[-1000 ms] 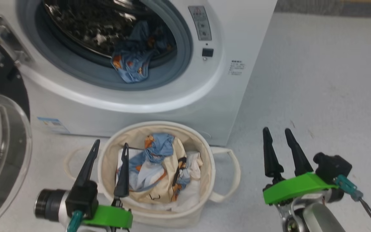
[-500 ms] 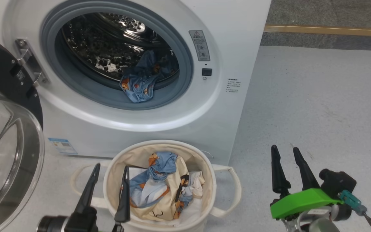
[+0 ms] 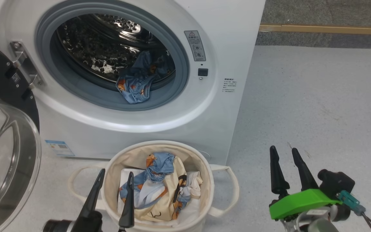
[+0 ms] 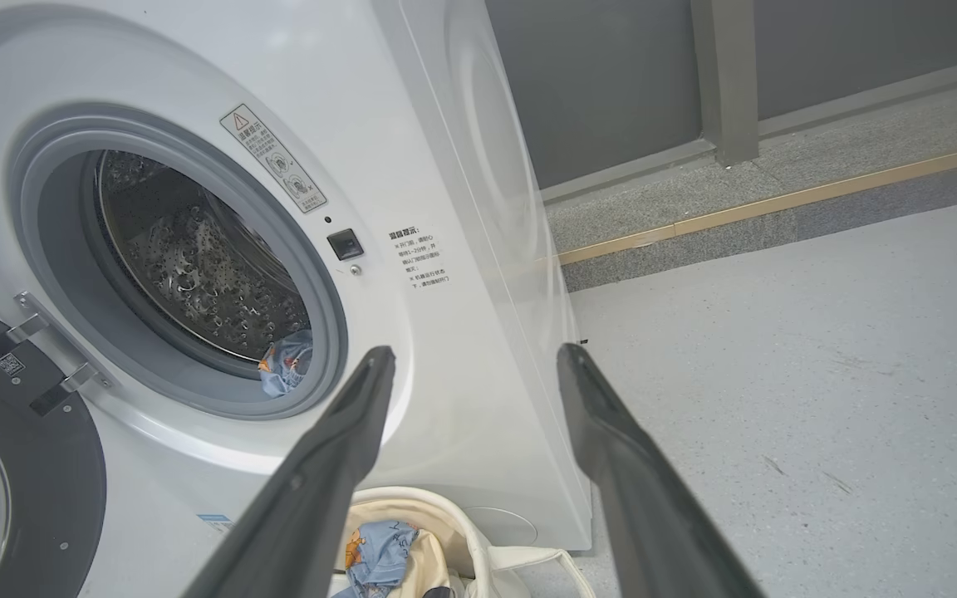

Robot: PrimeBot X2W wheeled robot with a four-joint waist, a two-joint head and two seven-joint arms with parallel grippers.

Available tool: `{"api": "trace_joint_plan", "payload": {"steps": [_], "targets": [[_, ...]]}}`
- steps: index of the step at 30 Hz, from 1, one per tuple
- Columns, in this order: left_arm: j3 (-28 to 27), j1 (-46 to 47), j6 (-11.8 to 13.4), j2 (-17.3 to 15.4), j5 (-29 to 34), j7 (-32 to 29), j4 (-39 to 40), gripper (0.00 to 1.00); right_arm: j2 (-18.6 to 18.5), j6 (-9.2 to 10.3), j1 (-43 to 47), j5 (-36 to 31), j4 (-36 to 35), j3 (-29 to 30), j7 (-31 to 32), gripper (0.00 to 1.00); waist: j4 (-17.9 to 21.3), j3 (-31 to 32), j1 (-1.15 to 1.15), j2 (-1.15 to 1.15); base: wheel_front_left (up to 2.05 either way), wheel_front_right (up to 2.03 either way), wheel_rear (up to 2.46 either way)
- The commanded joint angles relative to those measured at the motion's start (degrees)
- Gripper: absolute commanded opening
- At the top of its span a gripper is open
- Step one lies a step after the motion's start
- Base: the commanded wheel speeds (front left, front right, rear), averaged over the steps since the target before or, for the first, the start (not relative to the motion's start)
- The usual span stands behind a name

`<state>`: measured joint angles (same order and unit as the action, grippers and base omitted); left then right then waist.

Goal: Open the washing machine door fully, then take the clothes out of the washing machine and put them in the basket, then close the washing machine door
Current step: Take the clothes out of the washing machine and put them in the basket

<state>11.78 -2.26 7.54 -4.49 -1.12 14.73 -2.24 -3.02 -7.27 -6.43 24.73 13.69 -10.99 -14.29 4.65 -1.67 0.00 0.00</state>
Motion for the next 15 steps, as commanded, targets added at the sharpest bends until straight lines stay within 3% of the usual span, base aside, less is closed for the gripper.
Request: {"api": "trace_joint_plan", "payload": {"steps": [1, 15], "targets": [[-1.79, 1.75, 0.12, 0.32, 0.38, 0.27, 2.09, 1.00, 0.14, -0.22, -0.65, -0.13, -1.57, -1.44, -0.71, 1.00, -0.03, 0.00, 0.00, 0.00, 0.00, 0.00, 0.00], [-1.55, 1.49, 0.26, 0.40, 0.54, 0.27, 2.07, 1.00, 0.14, -0.22, -0.48, 0.11, -1.57, -1.89, -0.71, 1.00, -0.14, 0.20, 0.00, 0.00, 0.00, 0.00, 0.00]]}}
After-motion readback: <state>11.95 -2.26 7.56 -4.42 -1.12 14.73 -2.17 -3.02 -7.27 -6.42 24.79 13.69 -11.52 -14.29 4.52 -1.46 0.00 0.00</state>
